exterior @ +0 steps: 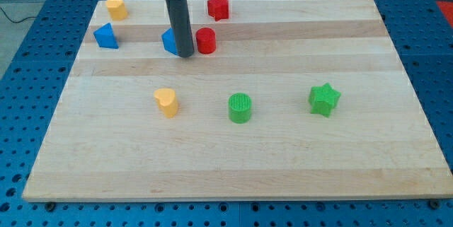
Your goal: Move the red circle to the top side of the green star
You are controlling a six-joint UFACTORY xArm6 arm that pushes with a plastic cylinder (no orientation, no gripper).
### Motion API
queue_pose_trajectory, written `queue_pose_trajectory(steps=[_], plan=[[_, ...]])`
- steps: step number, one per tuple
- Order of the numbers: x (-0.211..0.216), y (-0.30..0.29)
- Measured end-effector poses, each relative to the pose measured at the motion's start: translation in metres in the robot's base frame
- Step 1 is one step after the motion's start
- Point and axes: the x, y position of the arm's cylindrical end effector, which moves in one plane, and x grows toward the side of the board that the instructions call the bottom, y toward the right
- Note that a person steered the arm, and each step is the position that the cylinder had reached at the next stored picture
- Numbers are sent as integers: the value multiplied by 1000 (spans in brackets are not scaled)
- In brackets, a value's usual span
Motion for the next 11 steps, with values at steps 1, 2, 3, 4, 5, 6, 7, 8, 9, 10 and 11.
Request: queue_pose_trajectory(steps=[1, 2, 3, 4, 5, 6, 7, 8, 9, 10, 11], plan=[[-22, 3], [-34, 52], [-34, 126], [-34, 121], [-29, 64], [-1, 49], [17, 97], [-14, 156], [-49, 207], [-59, 233], [-54, 232]])
